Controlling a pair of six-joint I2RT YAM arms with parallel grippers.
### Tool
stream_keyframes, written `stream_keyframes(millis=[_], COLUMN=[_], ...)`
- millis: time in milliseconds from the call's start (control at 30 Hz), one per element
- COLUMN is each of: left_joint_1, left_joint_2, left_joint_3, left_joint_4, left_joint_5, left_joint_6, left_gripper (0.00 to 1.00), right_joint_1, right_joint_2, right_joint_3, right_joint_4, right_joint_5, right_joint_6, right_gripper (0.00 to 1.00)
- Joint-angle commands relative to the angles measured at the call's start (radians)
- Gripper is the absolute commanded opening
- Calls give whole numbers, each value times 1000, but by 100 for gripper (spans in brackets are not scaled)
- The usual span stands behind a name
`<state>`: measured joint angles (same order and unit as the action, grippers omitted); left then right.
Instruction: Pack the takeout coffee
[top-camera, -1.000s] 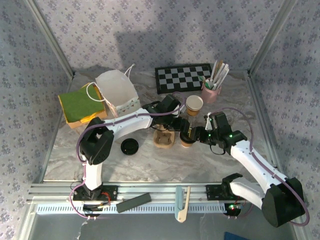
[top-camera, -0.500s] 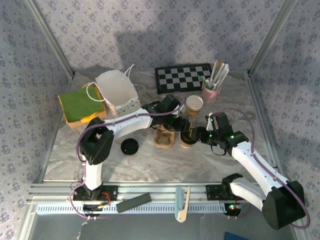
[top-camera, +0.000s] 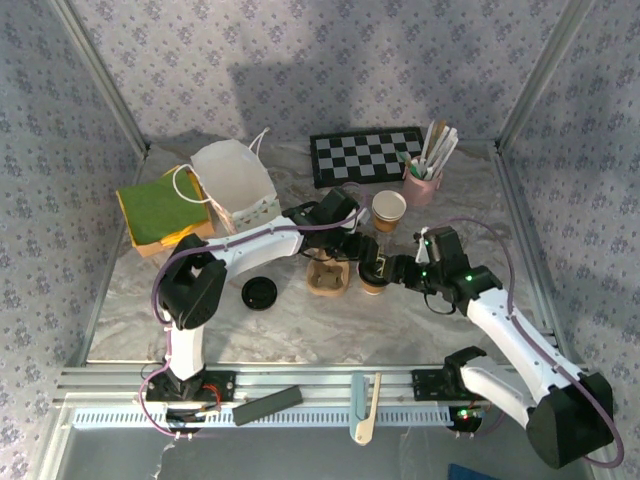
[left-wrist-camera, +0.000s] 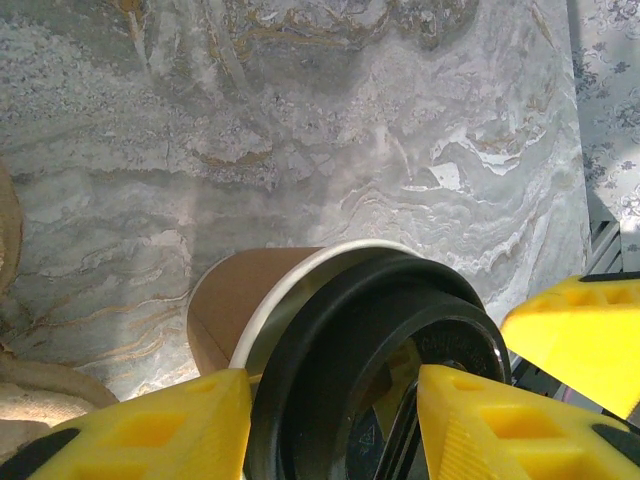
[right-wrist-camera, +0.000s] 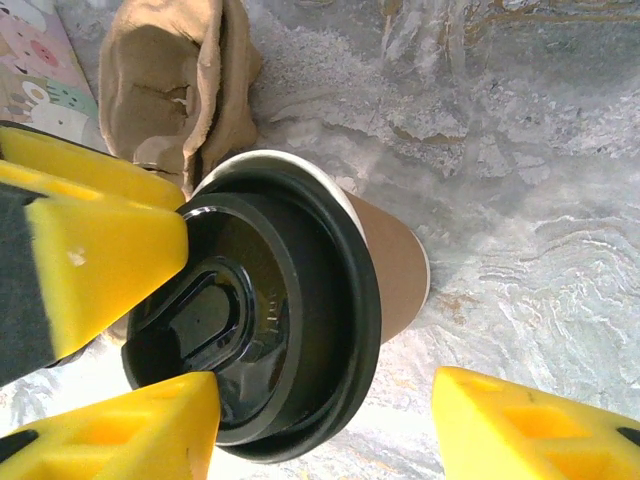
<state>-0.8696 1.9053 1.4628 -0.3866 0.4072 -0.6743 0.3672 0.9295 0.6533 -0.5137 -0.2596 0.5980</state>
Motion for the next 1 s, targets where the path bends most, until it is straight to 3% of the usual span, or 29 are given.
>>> stream_keyframes(millis=[0,33,500,967], left_joint_1=[0,0,-17,-24], left_joint_2=[-19,-19,-5,1], left_joint_3=[-21,-22,-13,-4], left_joint_4=[-43,-41,-28,-35], left_joint_5=[3,5,16,24], left_joint_6=[-2,-2,-16,-13], left_gripper=[49,49,49,49], right_joint_1=[12,11,30,42], right_joint_2=[-25,-28,-24,17], right_joint_3=[16,13,-32,-22], right_joint_4=[-46,-47,-16,28], right_joint_5=[-15,-24,-44,-26], right_joint_6=[23,23,65,67], right_gripper=[53,49,37,37])
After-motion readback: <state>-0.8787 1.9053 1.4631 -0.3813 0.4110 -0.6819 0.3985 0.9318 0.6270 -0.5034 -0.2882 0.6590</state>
